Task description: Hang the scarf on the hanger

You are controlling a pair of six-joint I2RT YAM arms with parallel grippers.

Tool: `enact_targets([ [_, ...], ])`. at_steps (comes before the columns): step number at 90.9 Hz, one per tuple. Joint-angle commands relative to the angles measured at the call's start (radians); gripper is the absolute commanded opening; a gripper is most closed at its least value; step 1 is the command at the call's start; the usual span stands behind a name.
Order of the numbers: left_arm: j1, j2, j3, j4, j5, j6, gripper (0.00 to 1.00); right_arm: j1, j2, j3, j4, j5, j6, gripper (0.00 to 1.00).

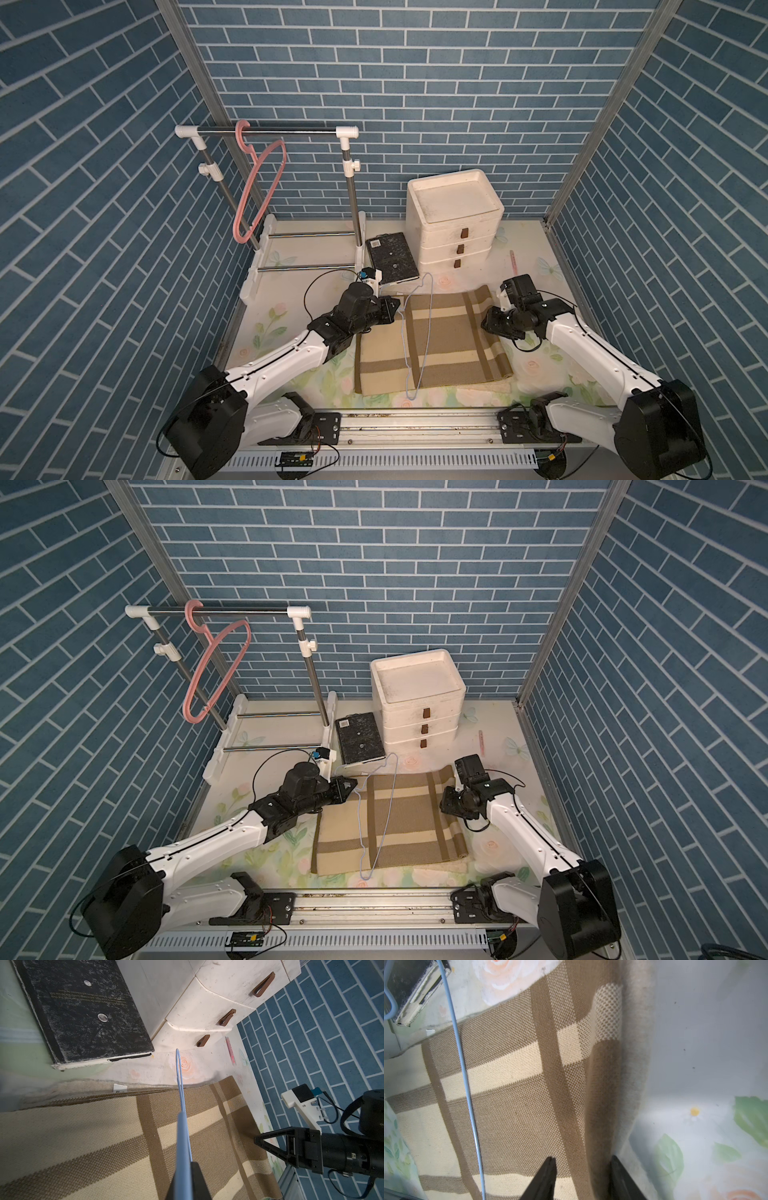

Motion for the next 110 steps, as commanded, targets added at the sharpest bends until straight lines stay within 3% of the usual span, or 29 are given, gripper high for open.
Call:
enact_targets([
  [1,0.003,0.009,0.001,-0.001,-0.004,0.016,0.00,0.008,-0.015,-0.052,0.041,-0.037,0.042,0.45],
  [42,0.004,0.022,0.006,0.004,0.011,0.012,0.00,0.001,0.006,-0.146,0.096,0.007,0.024,0.47],
  [47,0.004,0.027,0.006,0.012,0.019,0.008,0.00,0.000,0.007,-0.145,0.109,-0.008,0.016,0.37],
  [56,0.003,0.037,0.006,0.027,0.034,0.001,0.00,0.001,-0.011,-0.140,0.179,-0.111,0.008,0.01],
  [64,0.003,0.046,0.004,0.043,0.046,0.000,0.00,0.017,-0.027,-0.114,0.262,-0.284,0.018,0.00],
  [71,0.004,0.054,0.004,0.054,0.049,-0.012,0.00,0.049,-0.040,-0.092,0.340,-0.383,0.086,0.00],
  [81,0.003,0.060,0.001,0.066,0.038,-0.044,0.00,0.101,-0.067,-0.111,0.514,-0.442,0.283,0.00],
  [96,0.002,0.057,-0.015,0.102,0.024,-0.129,0.00,0.193,-0.066,-0.196,0.857,-0.420,0.608,0.00],
  [110,0.002,0.063,-0.007,0.095,0.023,-0.135,0.00,0.273,0.025,-0.219,1.055,-0.385,0.724,0.00],
])
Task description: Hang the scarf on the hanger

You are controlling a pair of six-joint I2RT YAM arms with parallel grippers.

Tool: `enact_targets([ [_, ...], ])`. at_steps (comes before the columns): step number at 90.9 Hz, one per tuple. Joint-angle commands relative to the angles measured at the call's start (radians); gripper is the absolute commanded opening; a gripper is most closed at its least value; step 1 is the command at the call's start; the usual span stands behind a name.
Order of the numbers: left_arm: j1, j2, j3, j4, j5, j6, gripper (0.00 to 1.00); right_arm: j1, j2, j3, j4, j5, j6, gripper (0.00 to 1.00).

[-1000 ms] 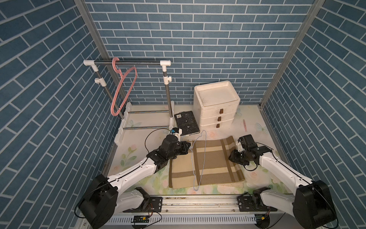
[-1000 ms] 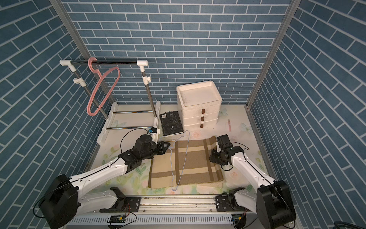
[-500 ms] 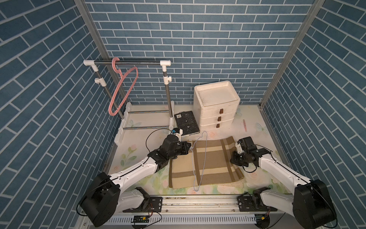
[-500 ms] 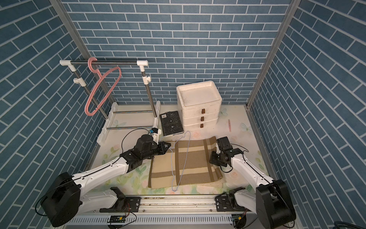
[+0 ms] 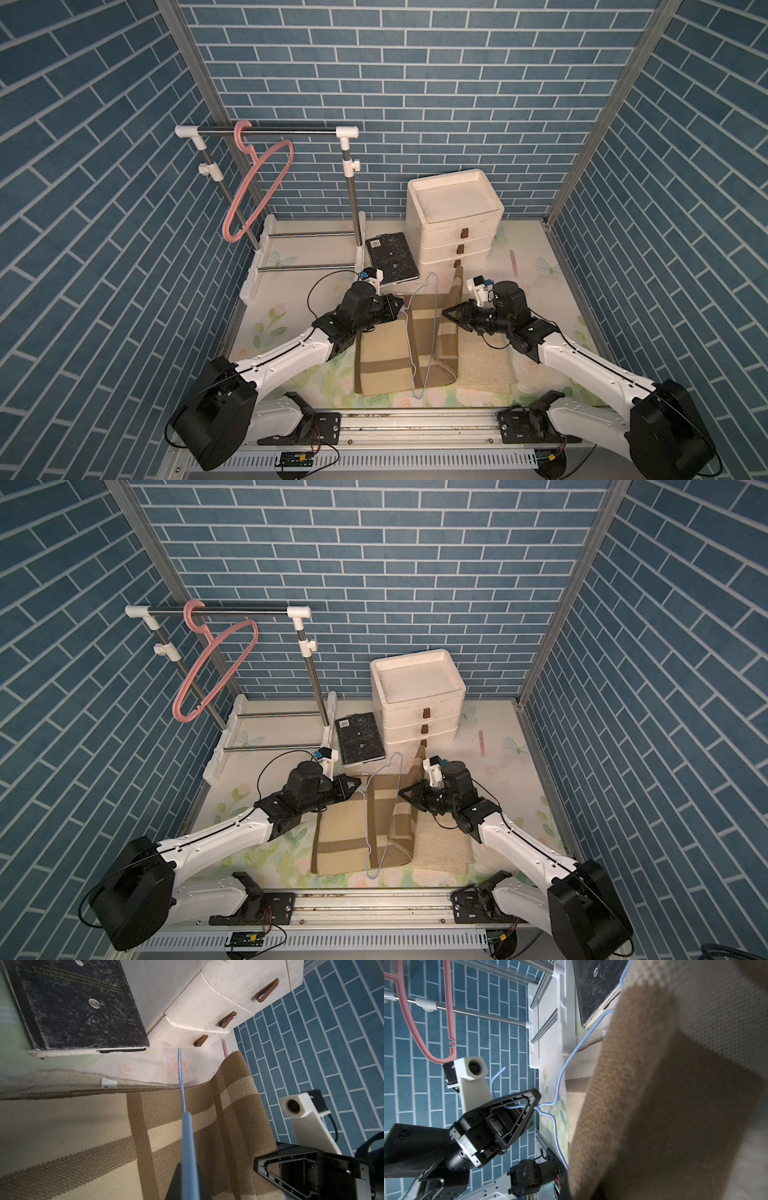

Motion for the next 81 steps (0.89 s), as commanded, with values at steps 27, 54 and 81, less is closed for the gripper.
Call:
enact_targets([
  [27,-0.005,0.001,-0.010,0.057,0.008,-0.047,0.00,0.138,0.274,0.034,0.329,-0.021,0.184,0.00],
  [54,-0.033,-0.010,0.009,0.082,0.009,-0.071,0.00,0.175,0.407,0.025,0.393,-0.077,0.233,0.00],
  [81,-0.056,-0.003,0.040,0.089,-0.021,-0.070,0.00,0.207,0.459,0.051,0.366,-0.112,0.229,0.00],
])
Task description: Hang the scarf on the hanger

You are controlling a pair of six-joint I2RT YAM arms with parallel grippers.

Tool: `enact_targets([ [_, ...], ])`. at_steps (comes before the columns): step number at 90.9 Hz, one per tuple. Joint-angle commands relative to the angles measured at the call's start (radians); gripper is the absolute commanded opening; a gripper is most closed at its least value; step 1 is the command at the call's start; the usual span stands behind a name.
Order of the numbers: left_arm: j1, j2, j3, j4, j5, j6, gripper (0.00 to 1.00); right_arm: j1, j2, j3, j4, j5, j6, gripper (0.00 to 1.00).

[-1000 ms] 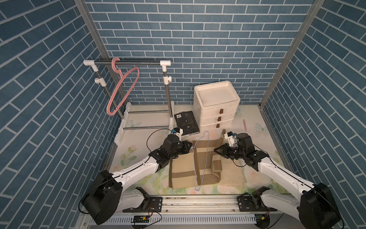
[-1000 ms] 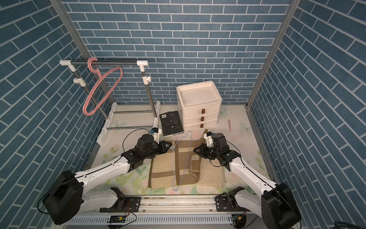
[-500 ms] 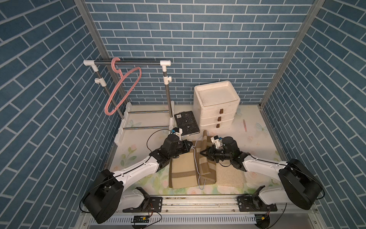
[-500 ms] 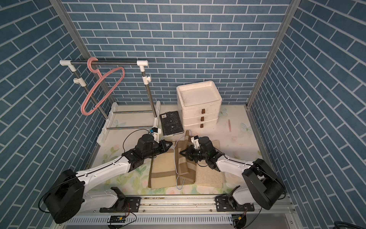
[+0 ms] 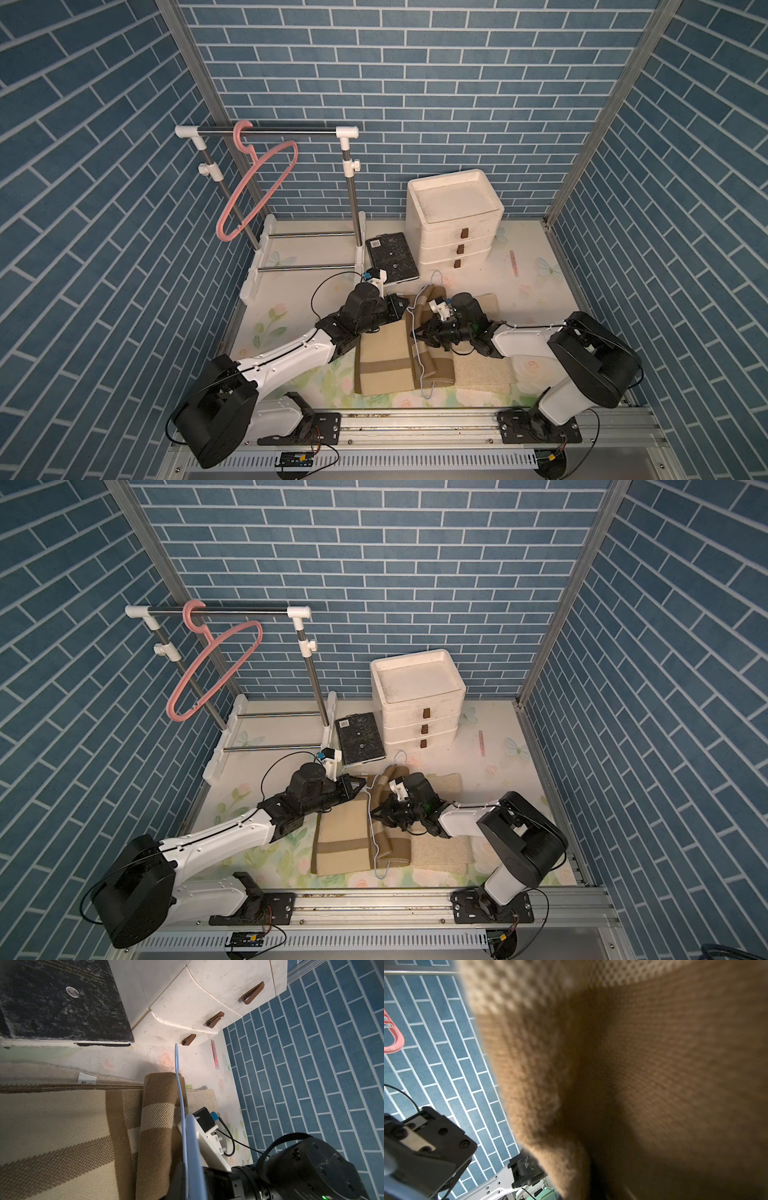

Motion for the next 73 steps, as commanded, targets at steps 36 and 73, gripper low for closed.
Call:
enact_targets([
  [36,-0.011,0.000,0.041,0.006,-0.030,0.006,0.00,-0.076,-0.283,0.180,-0.503,0.150,-0.293,0.57],
  [73,-0.011,-0.001,0.055,-0.019,-0.031,0.036,0.00,-0.113,-0.233,0.186,-0.284,0.101,-0.149,0.66],
])
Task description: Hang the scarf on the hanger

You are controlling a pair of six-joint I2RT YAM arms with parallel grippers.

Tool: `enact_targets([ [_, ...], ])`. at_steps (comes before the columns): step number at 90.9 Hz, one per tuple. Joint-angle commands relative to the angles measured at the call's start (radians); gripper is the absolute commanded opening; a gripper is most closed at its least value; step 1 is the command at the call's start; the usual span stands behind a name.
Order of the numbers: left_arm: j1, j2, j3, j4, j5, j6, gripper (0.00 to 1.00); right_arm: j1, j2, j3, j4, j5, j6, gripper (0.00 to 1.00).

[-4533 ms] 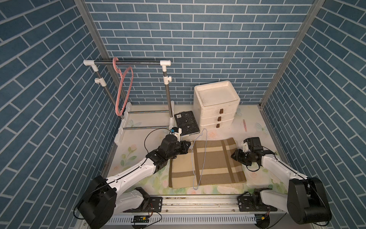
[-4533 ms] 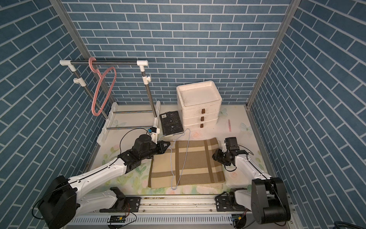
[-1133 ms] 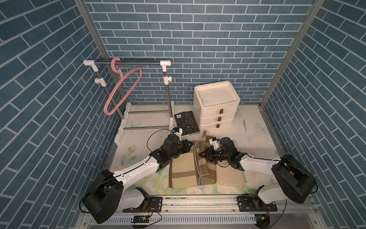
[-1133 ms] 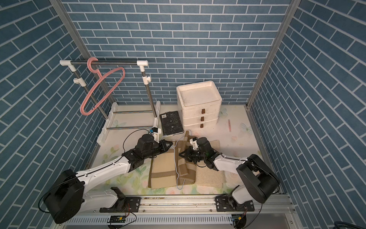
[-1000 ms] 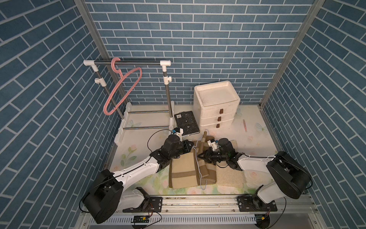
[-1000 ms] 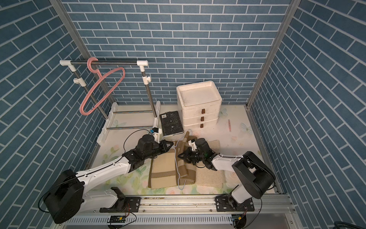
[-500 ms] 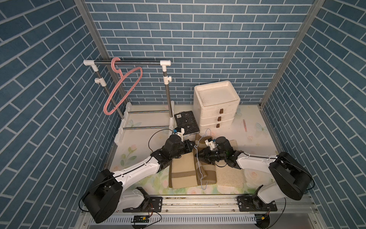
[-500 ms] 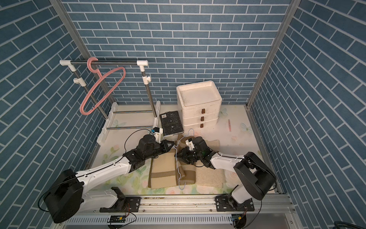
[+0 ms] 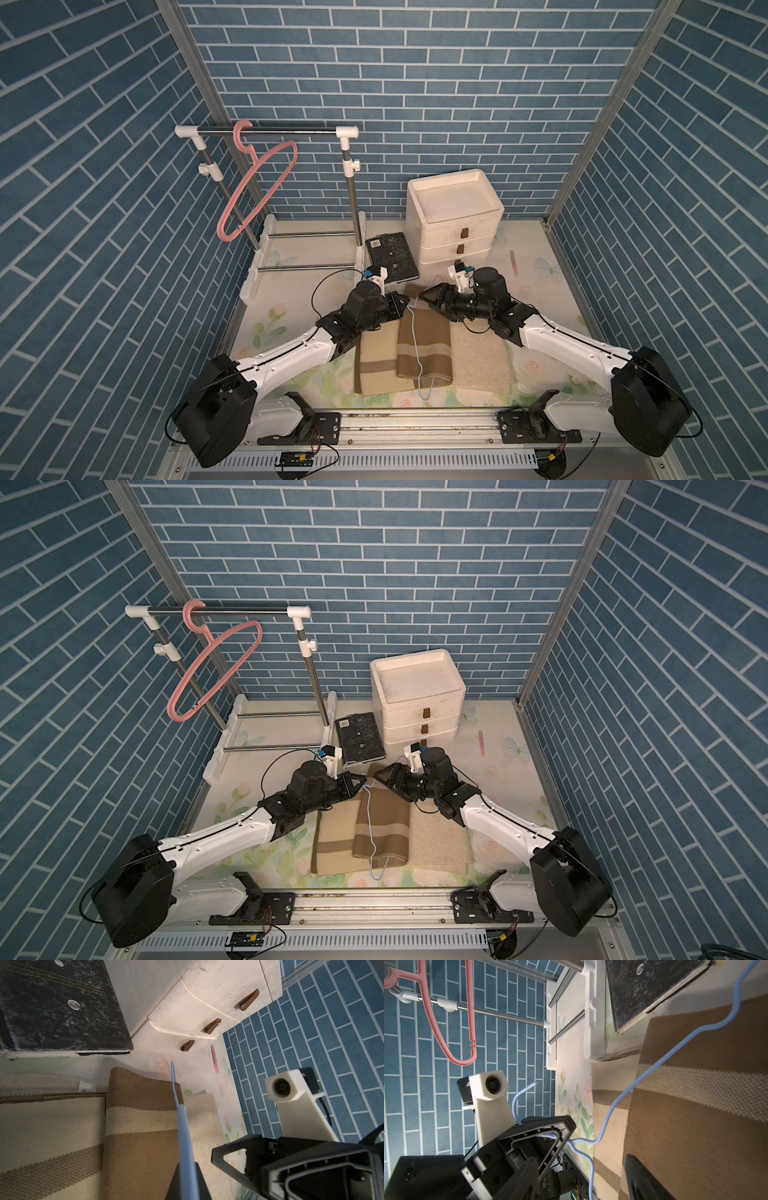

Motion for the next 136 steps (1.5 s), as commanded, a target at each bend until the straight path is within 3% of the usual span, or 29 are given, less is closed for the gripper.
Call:
enact_targets([
  [1,-0.005,-0.004,0.028,0.003,-0.001,0.018,0.00,0.002,0.048,0.011,0.039,-0.025,0.044,0.65],
  [7,-0.005,-0.003,0.027,0.008,0.000,0.018,0.00,0.005,0.076,0.000,0.074,-0.039,0.066,0.60],
  [23,-0.005,0.000,0.026,0.020,0.006,0.019,0.00,0.024,0.139,0.046,0.111,-0.043,0.059,0.58],
  [37,-0.006,0.004,0.026,0.035,0.016,0.022,0.00,0.036,0.198,0.056,0.137,-0.063,0.071,0.48],
  [52,-0.005,-0.009,0.021,0.040,0.017,0.047,0.00,0.038,0.207,0.047,0.153,-0.070,0.079,0.27],
  [69,-0.004,-0.042,0.022,0.018,0.015,0.103,0.10,0.031,0.184,0.022,0.147,-0.055,0.079,0.00],
  [77,-0.003,-0.069,0.021,-0.011,0.008,0.129,0.19,0.024,0.170,0.012,0.142,-0.045,0.078,0.00],
  [91,0.014,-0.154,0.003,-0.113,-0.060,0.156,0.53,0.007,0.143,-0.019,0.140,-0.037,0.077,0.00],
  [104,0.076,-0.274,-0.052,-0.161,-0.106,0.137,0.66,-0.004,0.126,-0.047,0.143,-0.040,0.075,0.00],
  [112,0.136,-0.336,-0.096,-0.175,-0.100,0.102,0.69,-0.013,0.113,-0.060,0.151,-0.039,0.075,0.00],
  [122,0.231,-0.361,-0.150,-0.167,-0.005,0.052,0.70,-0.024,0.099,-0.071,0.163,-0.045,0.071,0.00],
  [136,0.262,-0.270,-0.201,-0.062,0.141,0.038,0.70,-0.032,0.090,-0.082,0.178,-0.050,0.068,0.00],
])
